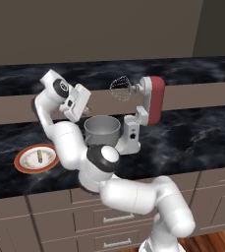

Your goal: Add butter and sugar cubes to the stand mixer bowl and then turn on the stand mixer to begin making frosting.

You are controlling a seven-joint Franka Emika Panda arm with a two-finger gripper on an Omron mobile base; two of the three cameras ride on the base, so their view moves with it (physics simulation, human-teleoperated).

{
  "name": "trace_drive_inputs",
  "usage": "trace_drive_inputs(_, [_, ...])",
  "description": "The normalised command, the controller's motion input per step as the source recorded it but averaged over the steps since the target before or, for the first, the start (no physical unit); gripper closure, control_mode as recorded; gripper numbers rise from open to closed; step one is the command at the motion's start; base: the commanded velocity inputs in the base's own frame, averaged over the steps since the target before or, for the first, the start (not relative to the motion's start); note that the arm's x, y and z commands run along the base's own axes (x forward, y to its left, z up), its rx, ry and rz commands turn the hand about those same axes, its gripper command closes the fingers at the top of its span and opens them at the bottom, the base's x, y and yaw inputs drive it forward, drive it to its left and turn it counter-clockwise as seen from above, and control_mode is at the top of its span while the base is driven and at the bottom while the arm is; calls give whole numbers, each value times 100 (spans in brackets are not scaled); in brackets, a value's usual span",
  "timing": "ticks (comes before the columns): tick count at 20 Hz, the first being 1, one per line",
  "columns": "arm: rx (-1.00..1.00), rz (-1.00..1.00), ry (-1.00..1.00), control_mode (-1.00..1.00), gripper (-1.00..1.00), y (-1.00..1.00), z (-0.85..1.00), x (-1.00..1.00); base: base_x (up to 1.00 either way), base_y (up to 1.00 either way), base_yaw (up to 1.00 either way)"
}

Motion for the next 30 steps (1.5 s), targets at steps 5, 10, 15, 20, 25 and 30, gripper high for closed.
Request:
trace_drive_inputs(5, [0,-2,-1,-100,100,-44,-43,0,0,0,0])
trace_drive_inputs(10, [0,0,-1,-100,100,-24,-48,0,0,0,0])
trace_drive_inputs(15, [0,0,0,-100,100,-7,-45,3,0,0,0])
trace_drive_inputs(20, [0,0,0,-100,100,0,-40,13,0,0,0])
trace_drive_inputs(25, [0,0,0,-100,-100,0,-40,13,0,0,0])
trace_drive_inputs(30, [0,-1,0,-100,-100,-6,-14,-10,0,0,0])
